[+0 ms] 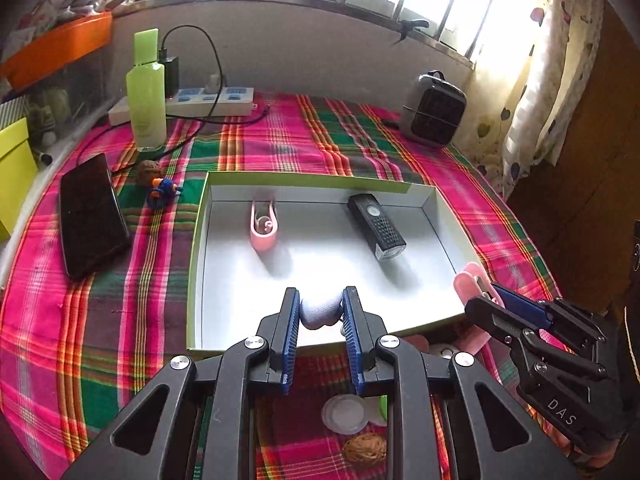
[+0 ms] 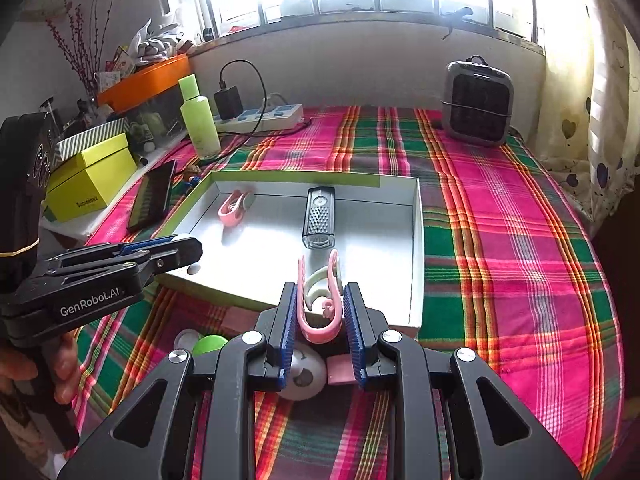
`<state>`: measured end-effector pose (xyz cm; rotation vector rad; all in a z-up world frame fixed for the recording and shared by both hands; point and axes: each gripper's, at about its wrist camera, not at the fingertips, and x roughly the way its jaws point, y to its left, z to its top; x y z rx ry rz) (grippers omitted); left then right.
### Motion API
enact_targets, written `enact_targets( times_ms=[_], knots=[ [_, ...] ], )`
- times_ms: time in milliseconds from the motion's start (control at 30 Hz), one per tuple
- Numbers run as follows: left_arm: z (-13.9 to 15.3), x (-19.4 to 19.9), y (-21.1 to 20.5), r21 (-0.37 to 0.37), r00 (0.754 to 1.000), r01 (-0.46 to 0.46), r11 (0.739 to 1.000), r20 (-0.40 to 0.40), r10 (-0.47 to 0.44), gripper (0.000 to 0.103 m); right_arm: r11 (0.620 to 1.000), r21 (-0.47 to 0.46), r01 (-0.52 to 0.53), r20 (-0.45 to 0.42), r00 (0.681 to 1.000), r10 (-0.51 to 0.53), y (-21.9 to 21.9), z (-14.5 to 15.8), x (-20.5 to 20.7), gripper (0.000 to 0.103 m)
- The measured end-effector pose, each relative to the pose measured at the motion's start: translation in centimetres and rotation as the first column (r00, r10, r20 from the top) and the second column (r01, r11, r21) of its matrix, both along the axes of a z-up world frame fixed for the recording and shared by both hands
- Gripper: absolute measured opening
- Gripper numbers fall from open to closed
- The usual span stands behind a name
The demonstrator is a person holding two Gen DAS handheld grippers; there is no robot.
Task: Organize objects
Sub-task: 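Carry the pink hook and white knob over the white box with both grippers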
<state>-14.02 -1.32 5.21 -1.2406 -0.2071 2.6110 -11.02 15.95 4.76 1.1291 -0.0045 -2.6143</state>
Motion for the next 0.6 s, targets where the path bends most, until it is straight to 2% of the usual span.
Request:
enact_targets(
  times_ms=[600],
  knots=[
    [-0.9, -6.4, 1.9, -0.009, 0.999, 0.016, 1.000, 0.028, -0.015, 0.020, 0.999, 0.038, 0.027, 0.042, 0.999, -0.028, 0.7, -1.0, -7.0, 0.024]
  ],
)
